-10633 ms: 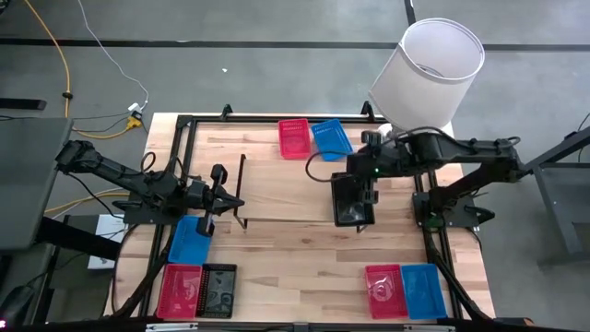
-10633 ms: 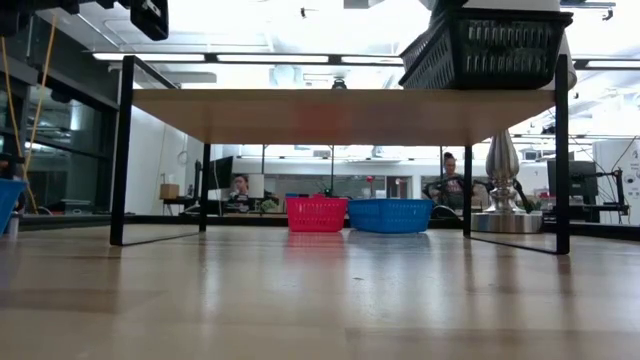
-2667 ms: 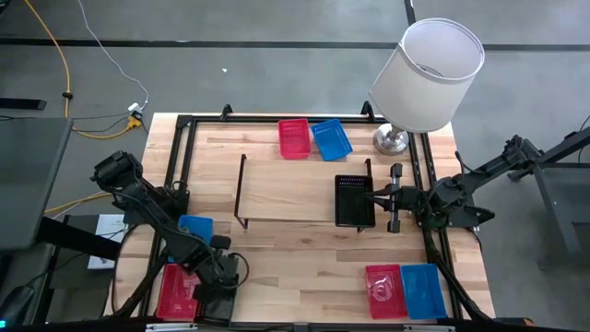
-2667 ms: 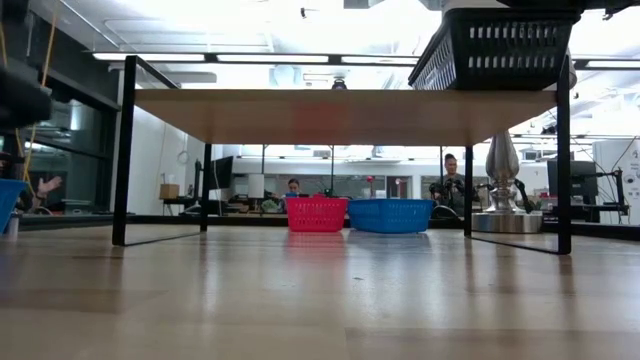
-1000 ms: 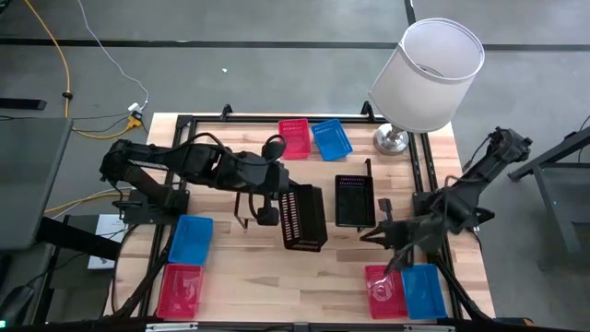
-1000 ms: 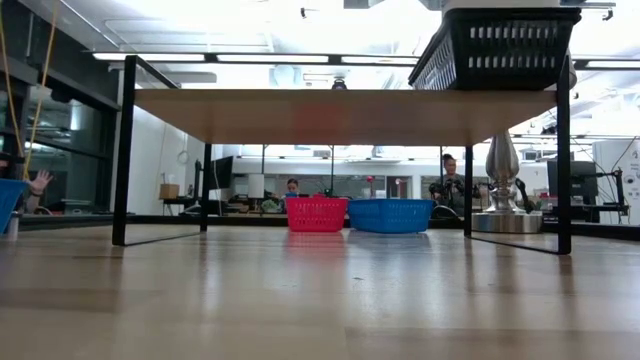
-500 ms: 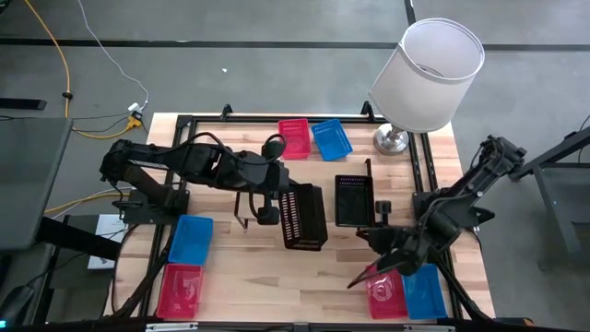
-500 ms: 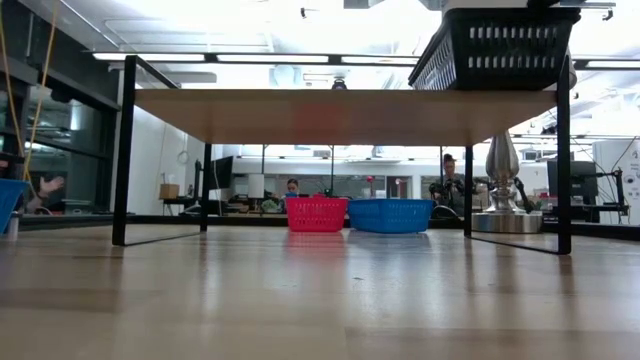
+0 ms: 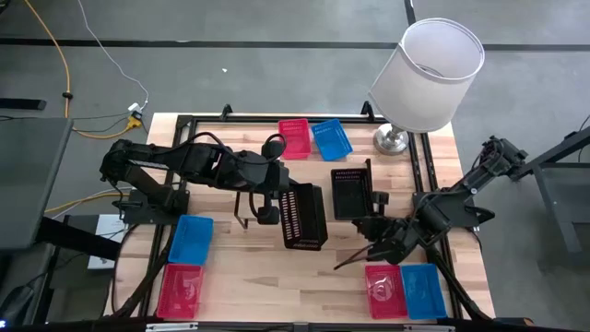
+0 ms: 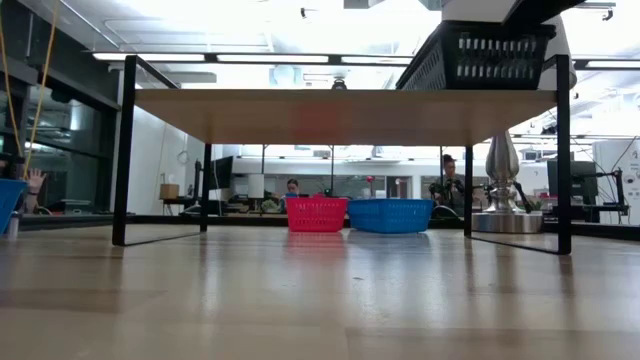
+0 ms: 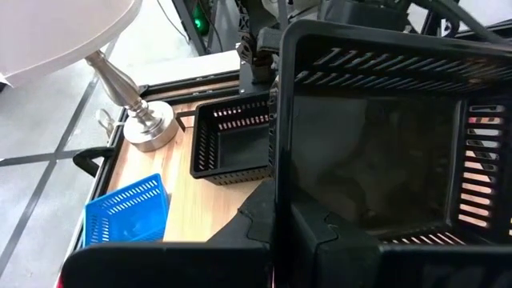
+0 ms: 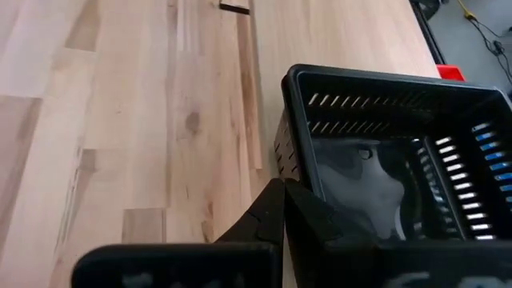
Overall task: Stack baskets on shelf by color
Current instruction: Stack the black bin on the black bins on the shelf
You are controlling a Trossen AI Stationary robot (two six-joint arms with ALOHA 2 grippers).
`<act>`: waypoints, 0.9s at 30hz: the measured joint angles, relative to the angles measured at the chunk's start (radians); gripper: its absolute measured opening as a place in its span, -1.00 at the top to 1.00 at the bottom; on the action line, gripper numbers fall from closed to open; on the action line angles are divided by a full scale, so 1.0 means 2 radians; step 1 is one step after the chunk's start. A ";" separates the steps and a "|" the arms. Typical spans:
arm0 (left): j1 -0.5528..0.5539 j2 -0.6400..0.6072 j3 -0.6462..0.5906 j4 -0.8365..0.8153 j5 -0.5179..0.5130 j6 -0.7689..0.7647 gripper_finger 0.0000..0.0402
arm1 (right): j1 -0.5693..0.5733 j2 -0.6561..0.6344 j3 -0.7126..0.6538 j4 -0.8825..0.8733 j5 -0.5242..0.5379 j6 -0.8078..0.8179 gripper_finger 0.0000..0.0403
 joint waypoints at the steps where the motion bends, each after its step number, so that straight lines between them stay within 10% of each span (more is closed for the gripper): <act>1: 0.000 0.000 0.000 0.000 0.000 0.000 1.00 | -0.001 0.000 0.000 0.002 -0.001 -0.005 1.00; 11: 0.000 0.000 0.000 0.000 0.000 0.025 1.00 | 0.078 -0.005 0.051 0.005 -0.018 -0.048 1.00; 27: 0.055 0.010 -0.004 0.166 0.121 0.086 1.00 | 0.203 -0.073 0.075 -0.001 0.146 -0.030 1.00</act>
